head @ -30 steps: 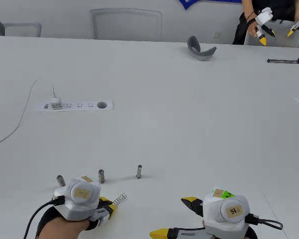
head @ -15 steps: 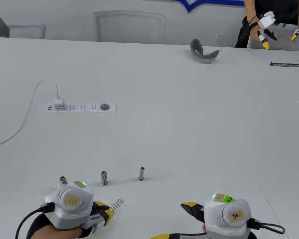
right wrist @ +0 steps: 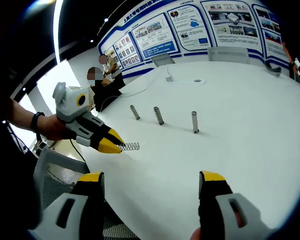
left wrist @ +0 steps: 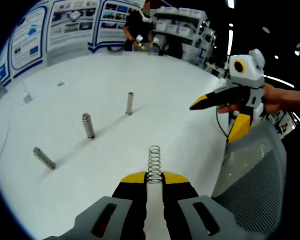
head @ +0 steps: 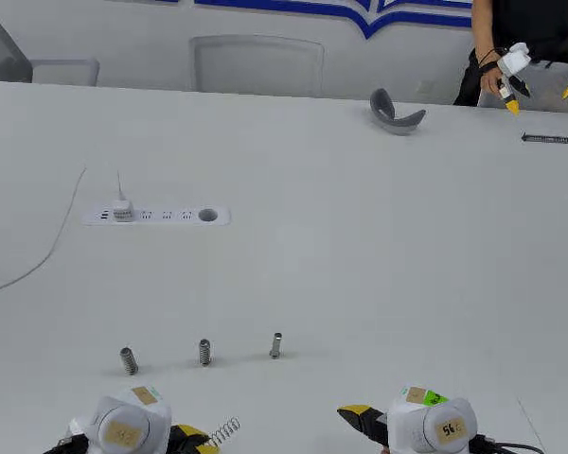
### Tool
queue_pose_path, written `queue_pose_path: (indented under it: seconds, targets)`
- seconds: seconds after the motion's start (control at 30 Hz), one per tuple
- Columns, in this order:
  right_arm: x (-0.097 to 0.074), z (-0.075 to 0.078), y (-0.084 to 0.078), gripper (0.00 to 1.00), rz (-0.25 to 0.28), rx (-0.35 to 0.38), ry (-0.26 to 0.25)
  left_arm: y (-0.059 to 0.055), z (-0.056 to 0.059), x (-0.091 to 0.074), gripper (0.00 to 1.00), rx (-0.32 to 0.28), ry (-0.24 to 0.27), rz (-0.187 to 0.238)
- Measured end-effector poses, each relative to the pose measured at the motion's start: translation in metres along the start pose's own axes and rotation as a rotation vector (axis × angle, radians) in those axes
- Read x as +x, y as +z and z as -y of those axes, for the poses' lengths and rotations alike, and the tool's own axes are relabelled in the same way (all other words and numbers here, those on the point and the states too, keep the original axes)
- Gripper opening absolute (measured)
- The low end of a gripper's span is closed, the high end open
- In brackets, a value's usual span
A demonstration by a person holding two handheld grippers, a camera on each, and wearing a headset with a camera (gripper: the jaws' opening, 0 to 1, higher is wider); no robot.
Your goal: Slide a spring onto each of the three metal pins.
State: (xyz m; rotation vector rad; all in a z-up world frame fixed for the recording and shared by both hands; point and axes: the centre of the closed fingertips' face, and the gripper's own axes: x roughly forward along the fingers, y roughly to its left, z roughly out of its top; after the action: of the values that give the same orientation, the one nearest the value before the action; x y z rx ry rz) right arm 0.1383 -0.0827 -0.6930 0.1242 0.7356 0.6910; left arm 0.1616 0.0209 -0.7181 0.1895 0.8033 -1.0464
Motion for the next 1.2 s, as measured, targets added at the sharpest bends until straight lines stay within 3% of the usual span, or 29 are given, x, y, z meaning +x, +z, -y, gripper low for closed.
queue_pose_path:
  seconds: [0.17, 0.33, 0.67, 0.83, 1.07, 1.2]
  targets:
    - [0.004, -0.007, 0.001, 0.76, -0.001, 0.003, 0.033, 0.006, 0.011, -0.004, 0.1, 0.02, -0.024, 0.011]
    - [0.009, -0.016, 0.006, 0.7, 0.033, 0.059, 0.094, 0.008, 0.022, -0.005, 0.1, 0.056, -0.054, 0.01]
    - [0.015, -0.027, 0.025, 0.57, 0.103, 0.161, 0.193, 0.041, 0.04, -0.005, 0.1, 0.125, -0.105, 0.062]
    - [0.019, -0.027, 0.034, 0.53, 0.123, 0.195, 0.222, 0.054, 0.042, -0.004, 0.1, 0.157, -0.115, 0.077]
    - [0.021, -0.035, 0.045, 0.38, 0.147, 0.266, 0.284, 0.06, 0.042, -0.003, 0.1, 0.189, -0.119, 0.078]
    - [0.022, -0.037, 0.047, 0.34, 0.155, 0.267, 0.285, 0.06, 0.042, -0.003, 0.1, 0.198, -0.12, 0.076]
